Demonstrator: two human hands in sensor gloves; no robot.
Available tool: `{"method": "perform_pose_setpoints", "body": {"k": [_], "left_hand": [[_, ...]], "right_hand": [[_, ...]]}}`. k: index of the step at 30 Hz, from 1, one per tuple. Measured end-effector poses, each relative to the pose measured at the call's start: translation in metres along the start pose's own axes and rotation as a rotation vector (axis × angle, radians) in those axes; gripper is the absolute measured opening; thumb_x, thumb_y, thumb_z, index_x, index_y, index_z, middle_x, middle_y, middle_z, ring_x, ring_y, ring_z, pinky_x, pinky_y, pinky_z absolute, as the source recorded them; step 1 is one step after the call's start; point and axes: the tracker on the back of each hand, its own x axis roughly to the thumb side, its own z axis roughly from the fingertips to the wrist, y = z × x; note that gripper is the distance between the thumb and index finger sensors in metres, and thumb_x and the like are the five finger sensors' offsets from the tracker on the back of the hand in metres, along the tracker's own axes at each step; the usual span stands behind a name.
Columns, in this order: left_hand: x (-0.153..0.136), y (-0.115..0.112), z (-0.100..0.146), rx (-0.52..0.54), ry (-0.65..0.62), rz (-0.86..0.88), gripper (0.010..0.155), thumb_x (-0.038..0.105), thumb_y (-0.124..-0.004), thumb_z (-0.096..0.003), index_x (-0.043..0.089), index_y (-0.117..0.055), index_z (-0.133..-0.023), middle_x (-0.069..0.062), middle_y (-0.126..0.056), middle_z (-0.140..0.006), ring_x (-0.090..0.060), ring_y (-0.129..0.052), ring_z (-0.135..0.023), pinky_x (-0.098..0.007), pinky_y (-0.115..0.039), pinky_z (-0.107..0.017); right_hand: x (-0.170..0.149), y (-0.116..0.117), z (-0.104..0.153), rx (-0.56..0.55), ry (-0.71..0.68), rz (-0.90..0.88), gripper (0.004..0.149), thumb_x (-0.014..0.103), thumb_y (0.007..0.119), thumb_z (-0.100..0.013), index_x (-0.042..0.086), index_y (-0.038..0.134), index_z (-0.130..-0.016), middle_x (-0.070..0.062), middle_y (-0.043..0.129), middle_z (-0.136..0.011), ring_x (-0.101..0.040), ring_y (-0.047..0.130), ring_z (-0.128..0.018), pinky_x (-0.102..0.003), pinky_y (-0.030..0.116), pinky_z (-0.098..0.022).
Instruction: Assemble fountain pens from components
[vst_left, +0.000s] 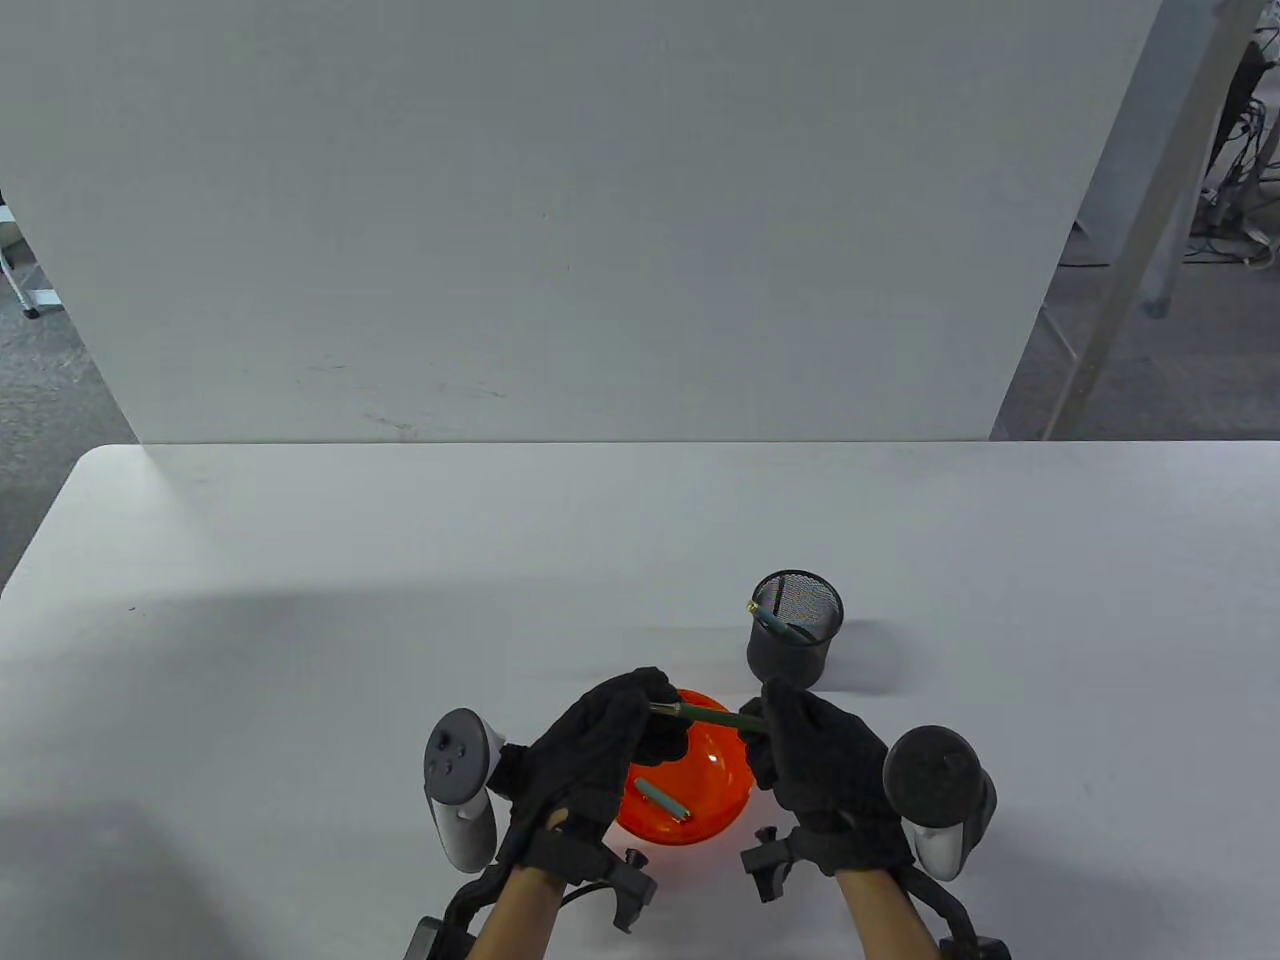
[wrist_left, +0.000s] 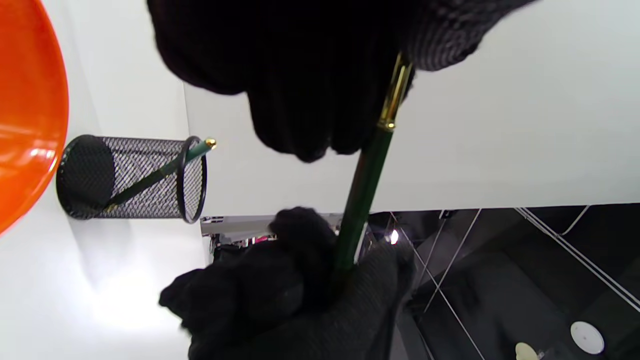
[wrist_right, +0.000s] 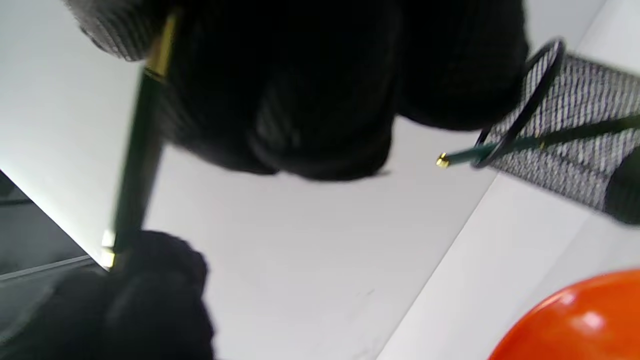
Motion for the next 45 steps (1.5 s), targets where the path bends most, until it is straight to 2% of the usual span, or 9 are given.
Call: {"method": "perform_pose_setpoints", "body": {"k": [2,4,15,20,24,33,35,38,45], "left_hand": [[-0.002,0.003,0.000,0.026,0.009,0.036,0.045,0.044,-0.068,-0.0623,0.021,-0.078,-0.099,-0.007,-0.095,-0.088,-0.024,-0.103,-0.067,-0.047,-0.082,-0.055],[-0.004,0.003,-0.001,0.023,0.026,0.075,0.045,0.044,-0.068,-0.0624,0.020,-0.077,-0.099,-0.007,-0.094,-0.088,-0.024,-0.103,-0.067,-0.047,-0.082,-0.055],[-0.005,-0.007,-0.003,-0.059,0.040,0.054,0.045,0.044,-0.067,-0.0625,0.020,-0.077,-0.099,-0.007,-0.094,-0.088,-0.024,-0.103,-0.067,-0.047,-0.082,-0.054],[-0.002,0.006,-0.001,0.036,0.021,0.051,0.045,0.044,-0.067,-0.0623,0.019,-0.077,-0.099,-0.007,-0.095,-0.088,-0.024,-0.103,-0.066,-0.047,-0.082,-0.054],[-0.008,-0.002,-0.001,-0.017,0.060,0.101,0.045,0.043,-0.067,-0.0629,0.019,-0.076,-0.099,-0.008,-0.093,-0.089,-0.025,-0.102,-0.067,-0.048,-0.081,-0.055],[-0.004,-0.012,0.000,-0.063,0.016,0.000,0.045,0.045,-0.067,-0.0624,0.023,-0.076,-0.100,-0.005,-0.093,-0.090,-0.023,-0.102,-0.069,-0.047,-0.081,-0.056],[-0.002,-0.011,0.001,-0.050,0.005,-0.012,0.045,0.045,-0.067,-0.0623,0.022,-0.077,-0.099,-0.005,-0.094,-0.089,-0.023,-0.103,-0.068,-0.047,-0.081,-0.056],[-0.001,-0.006,0.003,0.033,0.022,-0.042,0.045,0.045,-0.067,-0.0621,0.021,-0.078,-0.098,-0.006,-0.095,-0.087,-0.023,-0.103,-0.066,-0.047,-0.082,-0.054],[-0.009,-0.009,0.001,-0.020,0.066,0.058,0.045,0.045,-0.067,-0.0622,0.021,-0.077,-0.099,-0.007,-0.094,-0.089,-0.024,-0.102,-0.067,-0.048,-0.081,-0.055]], "right_hand": [[0.000,0.002,-0.004,0.146,-0.013,-0.082,0.069,0.060,0.064,-0.057,0.012,0.065,-0.107,-0.005,0.090,-0.082,-0.020,0.098,-0.053,-0.044,0.085,-0.045],[0.000,0.002,-0.005,0.165,-0.022,-0.092,0.060,0.051,0.072,-0.059,0.016,0.064,-0.107,-0.005,0.087,-0.088,-0.021,0.096,-0.060,-0.045,0.084,-0.048],[0.000,-0.003,-0.003,0.016,0.018,-0.020,0.059,0.062,0.056,-0.059,0.018,0.095,-0.059,0.006,0.098,-0.034,-0.012,0.099,-0.025,-0.040,0.089,-0.033],[0.008,-0.007,-0.007,0.149,-0.056,-0.064,0.069,0.056,0.072,-0.057,0.017,0.057,-0.112,-0.005,0.085,-0.091,-0.021,0.095,-0.062,-0.047,0.083,-0.050],[0.004,-0.003,-0.007,0.121,-0.019,-0.086,0.046,0.042,0.079,-0.058,0.020,0.075,-0.098,-0.002,0.090,-0.079,-0.016,0.097,-0.056,-0.043,0.085,-0.048],[-0.009,-0.005,-0.002,-0.012,0.111,-0.072,0.058,0.063,0.058,-0.059,0.020,0.096,-0.052,0.008,0.096,-0.029,-0.010,0.098,-0.020,-0.038,0.090,-0.031],[-0.008,-0.007,-0.002,-0.002,0.098,-0.069,0.061,0.062,0.053,-0.059,0.017,0.095,-0.062,0.004,0.098,-0.038,-0.012,0.099,-0.027,-0.040,0.089,-0.035],[-0.003,-0.008,-0.007,0.138,0.025,-0.149,0.074,0.062,0.065,-0.057,0.012,0.057,-0.111,-0.007,0.087,-0.088,-0.020,0.096,-0.056,-0.047,0.084,-0.048],[0.000,-0.003,-0.006,0.117,0.041,-0.086,0.041,0.044,0.072,-0.061,0.016,0.081,-0.090,-0.006,0.092,-0.072,-0.015,0.099,-0.050,-0.042,0.087,-0.044]]}}
